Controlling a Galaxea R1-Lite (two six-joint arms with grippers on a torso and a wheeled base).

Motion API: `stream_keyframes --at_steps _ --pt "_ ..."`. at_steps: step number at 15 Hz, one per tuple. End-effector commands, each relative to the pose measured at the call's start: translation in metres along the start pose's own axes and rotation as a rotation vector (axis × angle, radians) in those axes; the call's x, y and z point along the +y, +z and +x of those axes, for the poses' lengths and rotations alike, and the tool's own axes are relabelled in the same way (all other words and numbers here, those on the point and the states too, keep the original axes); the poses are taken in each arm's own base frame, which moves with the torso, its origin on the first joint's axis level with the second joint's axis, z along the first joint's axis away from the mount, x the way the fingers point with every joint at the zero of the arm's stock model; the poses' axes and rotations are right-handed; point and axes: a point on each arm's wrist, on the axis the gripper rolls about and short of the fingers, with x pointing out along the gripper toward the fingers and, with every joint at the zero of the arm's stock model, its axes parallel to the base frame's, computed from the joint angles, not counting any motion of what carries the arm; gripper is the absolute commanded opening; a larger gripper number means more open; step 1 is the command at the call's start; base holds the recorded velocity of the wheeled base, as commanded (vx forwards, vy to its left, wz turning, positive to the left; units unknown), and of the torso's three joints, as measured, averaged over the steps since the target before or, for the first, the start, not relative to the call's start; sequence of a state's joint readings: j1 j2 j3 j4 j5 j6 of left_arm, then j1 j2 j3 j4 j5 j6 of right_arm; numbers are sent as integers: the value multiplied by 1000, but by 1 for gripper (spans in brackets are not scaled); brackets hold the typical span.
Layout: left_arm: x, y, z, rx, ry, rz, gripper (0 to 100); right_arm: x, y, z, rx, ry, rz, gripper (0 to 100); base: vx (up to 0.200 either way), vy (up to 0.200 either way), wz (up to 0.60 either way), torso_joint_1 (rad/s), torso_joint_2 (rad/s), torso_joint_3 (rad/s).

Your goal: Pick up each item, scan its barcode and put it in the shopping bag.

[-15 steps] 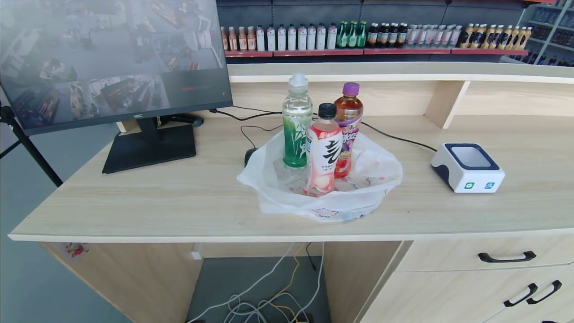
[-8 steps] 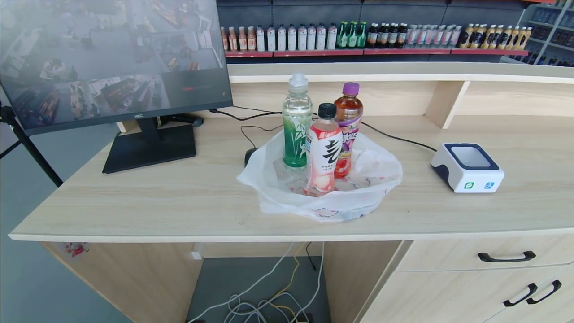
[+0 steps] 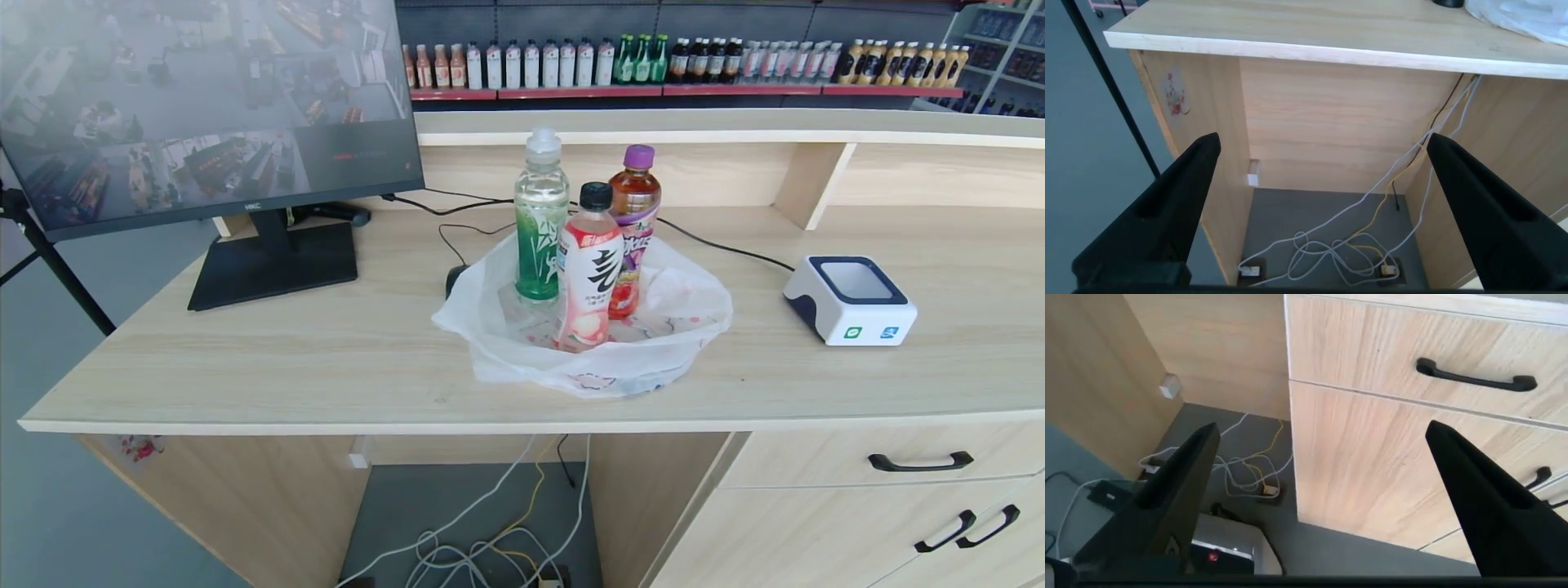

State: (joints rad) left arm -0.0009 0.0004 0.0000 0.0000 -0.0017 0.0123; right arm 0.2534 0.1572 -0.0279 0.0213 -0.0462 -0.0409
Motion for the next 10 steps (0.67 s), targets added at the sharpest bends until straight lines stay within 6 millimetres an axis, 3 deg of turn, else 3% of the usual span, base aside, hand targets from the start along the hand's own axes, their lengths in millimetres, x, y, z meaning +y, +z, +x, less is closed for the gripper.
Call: stream_keyframes --at_steps 1,5,10 --pt "0 0 0 0 -1 1 100 0 -1 -3 -40 -9 8 100 0 0 0 0 0 0" --pt "0 0 0 0 -1 -2 100 0 -2 -3 -41 -10 35 100 0 0 0 0 0 0" --pt "0 0 0 0 -1 -2 100 0 -3 -4 -64 -20 40 100 0 -200 0 4 4 1"
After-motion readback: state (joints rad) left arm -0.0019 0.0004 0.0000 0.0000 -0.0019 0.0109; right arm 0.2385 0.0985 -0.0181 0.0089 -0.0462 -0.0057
